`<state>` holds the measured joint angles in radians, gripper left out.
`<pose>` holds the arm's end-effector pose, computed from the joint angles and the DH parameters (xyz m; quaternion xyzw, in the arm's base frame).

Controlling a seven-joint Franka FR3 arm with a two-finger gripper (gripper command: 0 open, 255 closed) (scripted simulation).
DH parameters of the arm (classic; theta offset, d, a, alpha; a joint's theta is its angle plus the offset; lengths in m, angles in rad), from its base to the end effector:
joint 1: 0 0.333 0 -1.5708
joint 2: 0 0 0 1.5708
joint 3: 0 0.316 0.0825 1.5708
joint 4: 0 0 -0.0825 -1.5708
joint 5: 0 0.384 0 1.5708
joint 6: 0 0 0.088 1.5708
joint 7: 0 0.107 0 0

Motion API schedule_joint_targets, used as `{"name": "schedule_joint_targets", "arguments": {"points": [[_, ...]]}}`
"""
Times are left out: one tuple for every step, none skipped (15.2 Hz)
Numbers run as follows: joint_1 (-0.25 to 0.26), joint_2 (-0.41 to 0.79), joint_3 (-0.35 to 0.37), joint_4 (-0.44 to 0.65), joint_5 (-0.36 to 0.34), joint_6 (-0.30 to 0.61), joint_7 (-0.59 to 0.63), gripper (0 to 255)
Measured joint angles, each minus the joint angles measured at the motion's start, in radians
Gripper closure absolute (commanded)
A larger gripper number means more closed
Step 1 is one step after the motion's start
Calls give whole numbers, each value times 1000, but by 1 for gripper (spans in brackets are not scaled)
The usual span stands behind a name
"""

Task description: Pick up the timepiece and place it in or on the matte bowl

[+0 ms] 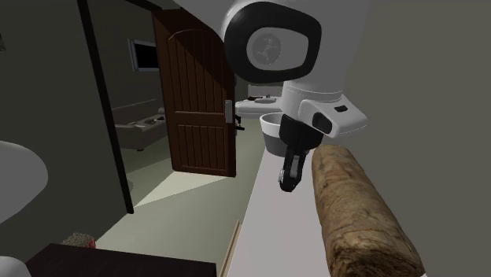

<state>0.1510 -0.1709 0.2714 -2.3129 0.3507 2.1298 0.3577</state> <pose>0.4344 0.2138 0.4107 -0.9901 0.0639 0.0535 0.1127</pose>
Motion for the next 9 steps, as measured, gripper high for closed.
{"name": "schedule_joint_targets", "arguments": {"points": [[0,0,0,0,0,0,0,255],[0,0,0,0,0,0,0,255],[0,-3,0,4,-1,-7,2,255],[0,-7,0,9,-1,-15,5,255],[-1,-13,-2,16,-2,-28,7,255],[-1,-20,-3,23,-3,-41,9,255],[-2,-23,-4,33,-5,-54,11,255],[-3,-27,-5,42,-7,-67,14,255],[-4,-30,-6,51,-8,-79,17,255]]}}
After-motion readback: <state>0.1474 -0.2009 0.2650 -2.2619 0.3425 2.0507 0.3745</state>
